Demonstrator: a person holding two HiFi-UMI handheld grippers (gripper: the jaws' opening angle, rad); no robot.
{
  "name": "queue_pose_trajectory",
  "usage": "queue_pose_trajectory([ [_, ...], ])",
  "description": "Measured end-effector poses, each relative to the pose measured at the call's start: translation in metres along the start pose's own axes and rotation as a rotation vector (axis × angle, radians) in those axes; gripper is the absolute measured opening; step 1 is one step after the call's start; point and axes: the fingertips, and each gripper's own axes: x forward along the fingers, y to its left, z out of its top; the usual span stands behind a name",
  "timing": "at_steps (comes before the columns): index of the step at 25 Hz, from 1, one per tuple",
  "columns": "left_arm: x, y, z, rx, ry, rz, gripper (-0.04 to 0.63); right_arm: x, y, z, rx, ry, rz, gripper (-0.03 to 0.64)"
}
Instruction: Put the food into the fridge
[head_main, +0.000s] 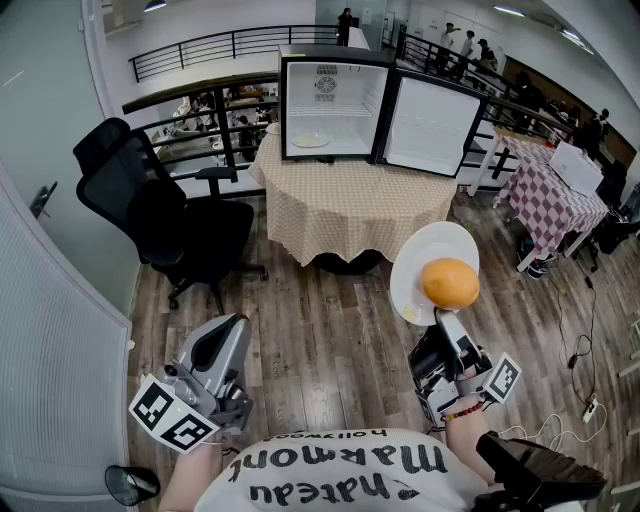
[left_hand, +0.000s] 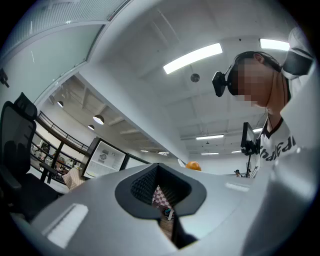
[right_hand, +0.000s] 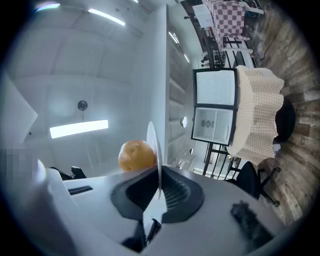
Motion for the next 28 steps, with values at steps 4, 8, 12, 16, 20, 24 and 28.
queue_pose_trajectory([
  [4,-0.006,0.004,0.003,-0.005,0.006,0.006,0.003,0.006,0.001,-0.006,-0.002,0.002,-0.005,0.023],
  [8,-0.011,0.012,0.004,-0.005,0.011,0.013,0.003,0.011,0.0,-0.01,-0.012,0.006,-0.002,0.025],
  [12,-0.014,0.022,0.01,0.006,0.0,0.015,0.003,0.02,-0.002,-0.015,-0.045,0.021,0.006,0.025],
  [16,-0.014,0.033,0.02,0.029,-0.011,0.001,0.003,0.038,0.001,-0.02,-0.087,0.04,0.041,0.025],
  [20,-0.017,0.049,0.03,0.056,-0.011,-0.01,0.003,0.054,-0.004,-0.025,-0.097,0.025,0.064,0.025],
  [24,-0.02,0.069,0.029,0.039,-0.027,-0.015,0.003,0.065,-0.015,-0.03,-0.089,-0.001,0.076,0.024],
  [28,-0.016,0.083,0.032,-0.03,-0.094,-0.065,0.005,0.07,-0.033,-0.031,-0.102,0.013,0.019,0.025],
])
